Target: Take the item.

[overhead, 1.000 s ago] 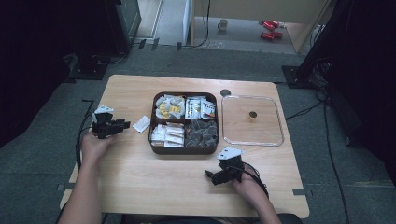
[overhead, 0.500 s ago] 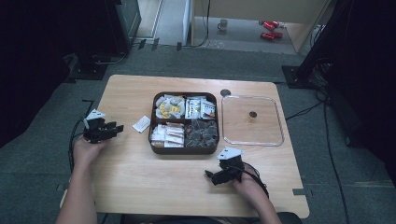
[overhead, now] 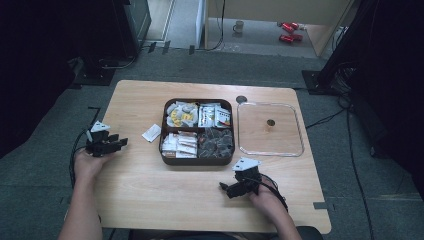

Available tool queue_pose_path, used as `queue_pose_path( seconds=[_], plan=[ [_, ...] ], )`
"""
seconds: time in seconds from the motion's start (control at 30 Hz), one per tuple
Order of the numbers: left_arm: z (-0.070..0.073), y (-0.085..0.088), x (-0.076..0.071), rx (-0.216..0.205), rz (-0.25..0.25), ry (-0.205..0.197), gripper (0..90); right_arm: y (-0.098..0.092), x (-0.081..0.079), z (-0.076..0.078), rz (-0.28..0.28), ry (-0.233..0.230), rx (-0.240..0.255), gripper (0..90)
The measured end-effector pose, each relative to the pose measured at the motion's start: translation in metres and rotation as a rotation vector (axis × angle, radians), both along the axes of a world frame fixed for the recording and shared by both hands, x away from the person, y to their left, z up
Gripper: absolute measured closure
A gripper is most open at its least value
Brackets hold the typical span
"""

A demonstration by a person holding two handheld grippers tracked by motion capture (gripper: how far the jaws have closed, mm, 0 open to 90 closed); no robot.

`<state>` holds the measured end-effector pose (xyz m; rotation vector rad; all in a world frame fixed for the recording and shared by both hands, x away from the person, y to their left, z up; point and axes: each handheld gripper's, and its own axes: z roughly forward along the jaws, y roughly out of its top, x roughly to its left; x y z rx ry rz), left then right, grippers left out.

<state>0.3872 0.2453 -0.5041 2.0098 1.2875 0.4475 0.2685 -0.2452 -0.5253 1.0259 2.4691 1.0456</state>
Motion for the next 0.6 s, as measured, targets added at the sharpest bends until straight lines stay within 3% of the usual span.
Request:
queue_pose_path(
  seconds=[0.07, 0.2, 0.27, 0.47, 0.6],
  plan=[
    [-0.003, 0.0018, -0.0004, 0.025, -0.003, -0.001, 52.8, 0.0, 0.0, 0.0, 0.0, 0.0, 0.0, 0.0],
    [-0.0045, 0.0035, -0.0011, 0.027, -0.003, -0.017, 51.5, 0.0, 0.0, 0.0, 0.0, 0.0, 0.0, 0.0],
    [-0.0062, 0.0023, -0.0018, 0.066, -0.006, -0.04, 47.6, 0.0, 0.0, 0.0, 0.0, 0.0, 0.0, 0.0],
    [-0.0092, 0.0028, -0.0022, 0.055, 0.04, -0.055, 37.2, 0.0, 0.0, 0.0, 0.0, 0.0, 0.0, 0.0],
    [-0.012, 0.0002, -0.0027, 0.052, 0.026, -0.068, 27.0, 0.0, 0.0001, 0.0, 0.001, 0.0, 0.0, 0.0]
  ],
)
